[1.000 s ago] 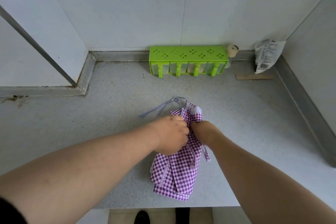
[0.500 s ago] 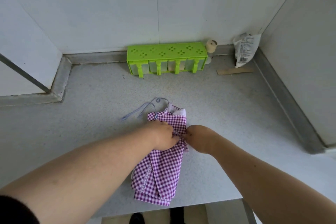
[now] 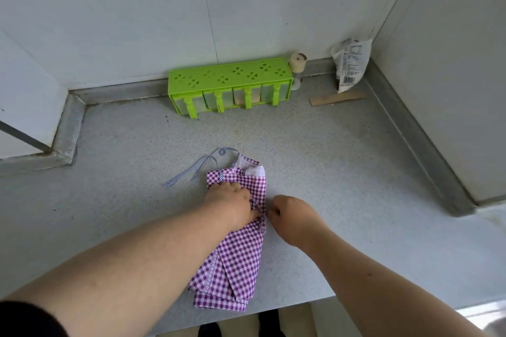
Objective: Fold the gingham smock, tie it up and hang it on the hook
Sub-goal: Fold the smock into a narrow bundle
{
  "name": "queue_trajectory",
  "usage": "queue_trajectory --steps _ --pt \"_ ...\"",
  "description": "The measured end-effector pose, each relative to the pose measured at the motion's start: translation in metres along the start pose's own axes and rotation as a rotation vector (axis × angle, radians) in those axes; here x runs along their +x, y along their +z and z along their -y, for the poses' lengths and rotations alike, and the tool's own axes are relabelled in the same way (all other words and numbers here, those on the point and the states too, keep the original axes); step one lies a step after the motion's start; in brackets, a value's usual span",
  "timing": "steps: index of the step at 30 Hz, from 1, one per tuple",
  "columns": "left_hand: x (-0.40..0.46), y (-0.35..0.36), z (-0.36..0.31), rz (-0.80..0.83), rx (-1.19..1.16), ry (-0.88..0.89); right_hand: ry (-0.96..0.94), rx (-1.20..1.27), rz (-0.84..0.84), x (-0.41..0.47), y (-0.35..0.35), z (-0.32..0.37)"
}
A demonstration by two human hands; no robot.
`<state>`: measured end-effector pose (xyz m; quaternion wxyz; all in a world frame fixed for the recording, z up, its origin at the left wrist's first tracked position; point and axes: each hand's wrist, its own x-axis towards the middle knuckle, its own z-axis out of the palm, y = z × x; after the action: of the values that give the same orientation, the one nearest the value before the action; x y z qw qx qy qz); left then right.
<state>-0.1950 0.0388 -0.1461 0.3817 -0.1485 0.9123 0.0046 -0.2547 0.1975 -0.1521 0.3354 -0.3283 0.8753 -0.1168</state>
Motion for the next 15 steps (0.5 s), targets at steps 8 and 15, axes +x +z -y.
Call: queue_trajectory --steps 8,15 --pt "0.001 -0.003 -0.001 0.013 0.018 0.019 0.030 -0.044 -0.079 -0.010 0.009 -0.033" --pt "-0.002 0.002 0.011 -0.067 -0.030 0.165 -0.202 0.019 -0.349 0.004 -0.007 -0.015"
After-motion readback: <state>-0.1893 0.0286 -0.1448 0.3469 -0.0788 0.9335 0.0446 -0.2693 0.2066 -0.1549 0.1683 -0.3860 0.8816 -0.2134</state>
